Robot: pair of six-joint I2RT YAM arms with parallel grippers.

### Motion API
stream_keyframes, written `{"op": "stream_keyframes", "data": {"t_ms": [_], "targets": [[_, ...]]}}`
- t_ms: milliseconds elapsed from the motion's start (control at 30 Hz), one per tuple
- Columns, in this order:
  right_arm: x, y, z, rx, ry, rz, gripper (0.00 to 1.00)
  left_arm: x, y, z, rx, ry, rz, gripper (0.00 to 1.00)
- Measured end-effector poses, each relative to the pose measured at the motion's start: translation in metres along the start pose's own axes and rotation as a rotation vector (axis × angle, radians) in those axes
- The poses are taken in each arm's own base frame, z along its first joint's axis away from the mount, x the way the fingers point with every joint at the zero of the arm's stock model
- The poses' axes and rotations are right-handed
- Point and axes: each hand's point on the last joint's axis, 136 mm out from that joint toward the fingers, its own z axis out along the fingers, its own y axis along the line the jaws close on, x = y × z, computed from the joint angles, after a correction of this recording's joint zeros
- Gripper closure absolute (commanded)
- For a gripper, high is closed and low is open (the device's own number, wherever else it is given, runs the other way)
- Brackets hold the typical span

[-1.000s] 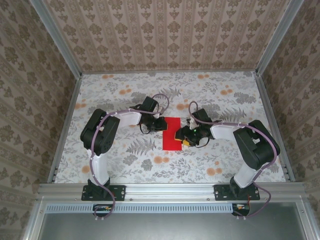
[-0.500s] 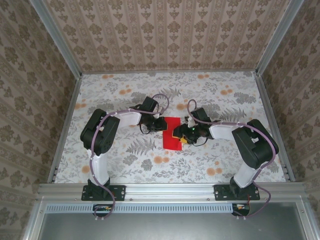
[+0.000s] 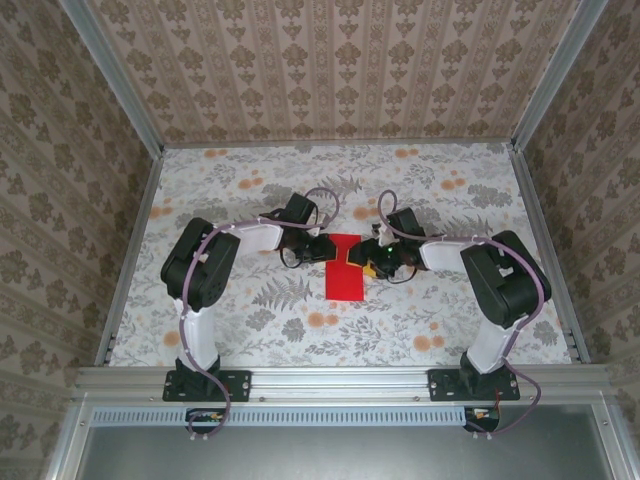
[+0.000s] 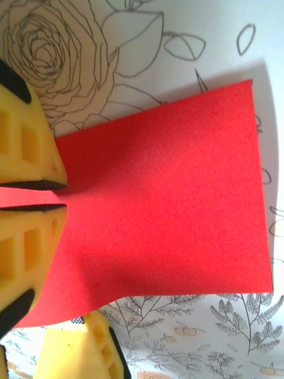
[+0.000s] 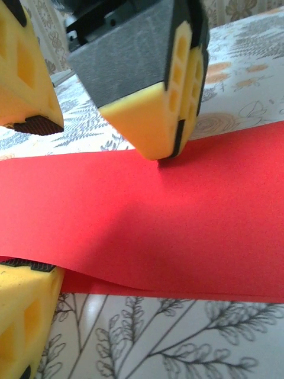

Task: Fold a paper plane with a square sheet of paper (fold left side to right side)
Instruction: Fold the triangle a second time at the center of the table.

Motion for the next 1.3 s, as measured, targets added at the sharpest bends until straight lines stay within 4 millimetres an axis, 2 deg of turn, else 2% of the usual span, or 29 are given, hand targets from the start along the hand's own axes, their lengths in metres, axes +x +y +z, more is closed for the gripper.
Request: {"op": "stream_keyframes", "data": {"t_ms": [100,200,367,467,567,700,767,867,1067,1300], "targets": [[-0.004,0.002,0.001,-0.013,0.001,0.004,0.47,-0.002,-0.005,-0.005,0.003,-0.017,0.027,0.63],[-0.009,0.006,0.001,-0.021,-0.001,0.010,0.50,-0.003,-0.011,-0.023,-0.003,-0.063,0.068,0.53],[-0.015,0.011,0.001,-0.026,-0.003,0.039,0.57,-0.003,-0.036,-0.079,-0.002,-0.214,0.189,0.42],[-0.020,0.017,-0.001,-0.026,-0.004,0.055,0.61,0.011,-0.055,-0.105,-0.006,-0.284,0.296,0.34],[-0.026,0.025,-0.003,-0.030,-0.008,0.055,0.63,0.039,-0.080,-0.113,-0.003,-0.297,0.430,0.27],[-0.032,0.032,-0.005,-0.034,-0.012,0.069,0.65,0.079,-0.107,-0.103,-0.016,-0.259,0.602,0.20],[-0.033,0.032,-0.004,-0.033,-0.009,0.076,0.65,0.093,-0.111,-0.093,-0.039,-0.231,0.661,0.19],[-0.031,0.030,-0.003,-0.023,0.002,0.093,0.65,0.109,-0.108,-0.073,-0.106,-0.168,0.725,0.16],[-0.029,0.027,-0.003,-0.012,0.012,0.123,0.66,0.116,-0.100,-0.032,-0.255,-0.074,0.798,0.10],[-0.027,0.025,-0.003,-0.003,0.019,0.133,0.66,0.105,-0.092,-0.008,-0.431,-0.058,0.845,0.07]]}}
